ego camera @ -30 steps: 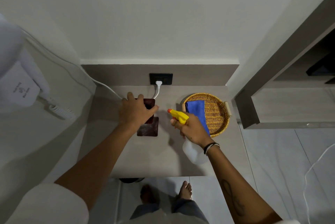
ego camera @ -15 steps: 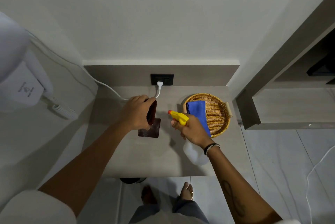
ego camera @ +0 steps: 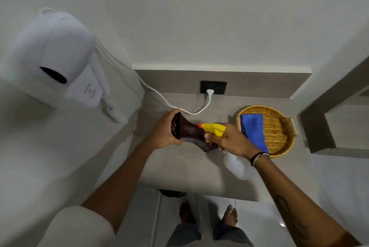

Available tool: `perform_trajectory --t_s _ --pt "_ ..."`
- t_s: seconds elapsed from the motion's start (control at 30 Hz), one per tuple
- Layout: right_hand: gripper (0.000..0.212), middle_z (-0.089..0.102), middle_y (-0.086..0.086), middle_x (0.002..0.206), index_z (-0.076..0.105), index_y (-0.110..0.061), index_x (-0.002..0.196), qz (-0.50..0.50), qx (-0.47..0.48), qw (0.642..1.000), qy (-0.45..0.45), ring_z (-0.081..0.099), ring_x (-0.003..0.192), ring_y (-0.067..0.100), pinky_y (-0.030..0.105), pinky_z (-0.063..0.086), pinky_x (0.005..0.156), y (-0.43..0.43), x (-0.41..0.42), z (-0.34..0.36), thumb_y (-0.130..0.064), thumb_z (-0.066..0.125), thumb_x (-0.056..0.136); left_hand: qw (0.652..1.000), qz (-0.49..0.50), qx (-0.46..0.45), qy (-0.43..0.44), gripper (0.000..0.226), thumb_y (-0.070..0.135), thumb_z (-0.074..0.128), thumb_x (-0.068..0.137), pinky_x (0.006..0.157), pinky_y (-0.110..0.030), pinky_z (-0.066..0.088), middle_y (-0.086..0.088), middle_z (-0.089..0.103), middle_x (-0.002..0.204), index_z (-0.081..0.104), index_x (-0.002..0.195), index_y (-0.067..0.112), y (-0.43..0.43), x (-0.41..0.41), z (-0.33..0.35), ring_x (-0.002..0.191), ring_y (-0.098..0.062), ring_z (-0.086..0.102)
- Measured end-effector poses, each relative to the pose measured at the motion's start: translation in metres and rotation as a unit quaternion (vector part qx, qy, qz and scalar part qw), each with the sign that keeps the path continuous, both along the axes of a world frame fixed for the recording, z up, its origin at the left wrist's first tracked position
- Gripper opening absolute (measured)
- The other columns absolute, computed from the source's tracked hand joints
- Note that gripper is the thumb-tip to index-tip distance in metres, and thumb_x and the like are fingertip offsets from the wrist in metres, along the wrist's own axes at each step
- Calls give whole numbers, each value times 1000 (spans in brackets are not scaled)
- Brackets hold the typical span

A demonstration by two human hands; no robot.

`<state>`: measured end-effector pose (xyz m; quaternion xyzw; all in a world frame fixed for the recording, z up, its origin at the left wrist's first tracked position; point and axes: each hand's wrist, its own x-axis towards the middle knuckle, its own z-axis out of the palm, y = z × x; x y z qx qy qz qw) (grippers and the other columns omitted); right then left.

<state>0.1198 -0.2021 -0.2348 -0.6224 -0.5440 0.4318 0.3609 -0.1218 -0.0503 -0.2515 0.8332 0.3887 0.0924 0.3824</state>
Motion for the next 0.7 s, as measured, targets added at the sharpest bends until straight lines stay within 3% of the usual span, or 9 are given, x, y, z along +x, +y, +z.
perform_trajectory --t_s 0.07,0.13,0.23,0.37,0.5,0.53,0.6,0.63,0.7 --pt "36 79 11 90 67 -26 141 18 -13 1000 -11 60 51 18 28 51 44 6 -6 -3 -30 68 105 1000 8 -8 -5 117 13 99 51 102 -4 34 0 48 141 45 155 11 1 -7 -5 124 -4 45" --pt "32 79 12 88 71 -22 135 20 -31 999 -17 61 51 20 30 51 44 11 -10 -5 -31 68 104 1000 8 -12 -10 116 18 96 50 98 4 30 1 48 139 46 154 14 1 -9 -8 120 0 44" --pt "31 78 15 86 72 -6 123 27 -43 999 -18 60 49 15 31 51 44 15 -13 -7 -31 67 105 1000 12 -15 -15 116 28 93 49 97 3 32 2 49 139 45 154 20 1 -10 -10 123 -5 47" --pt "26 78 11 83 73 -8 113 30 -47 998 -16 61 44 13 27 50 43 18 -15 -9 -32 67 104 1000 16 -21 -7 117 26 96 52 98 1 33 8 46 139 42 156 22 2 -11 -13 125 -3 45" --pt "18 78 7 82 75 -23 118 28 -38 999 -14 63 48 34 25 50 43 19 -16 -9 -31 68 104 1000 19 -23 5 118 28 95 52 105 -20 41 9 46 141 40 157 24 2 -12 -12 129 -10 48" --pt "14 77 3 80 75 -37 113 27 -33 999 -10 62 47 34 25 50 44 18 -16 -9 -31 67 104 1000 20 -22 6 118 29 95 52 106 -25 43 8 47 141 41 156 24 1 -12 -11 130 -12 48" --pt "30 76 -3 76 70 -60 100 24 -13 1000 -15 62 45 21 23 50 44 18 -16 -9 -31 68 104 1000 20 -15 10 116 29 96 53 107 -31 45 6 49 141 42 155 23 1 -10 -8 130 -15 50" --pt "31 76 -4 75 69 -61 101 21 -11 1000 -17 62 46 15 21 50 45 17 -16 -10 -30 68 104 1000 19 -12 13 115 29 97 53 107 -33 47 4 51 141 43 155 22 0 -9 -7 130 -17 51" --pt "23 75 -3 77 70 -45 121 14 -10 1000 -12 62 48 11 17 49 46 15 -15 -11 -29 68 104 1000 22 -9 20 113 29 97 53 107 -36 49 1 53 140 44 153 22 -1 -7 -4 128 -18 53"
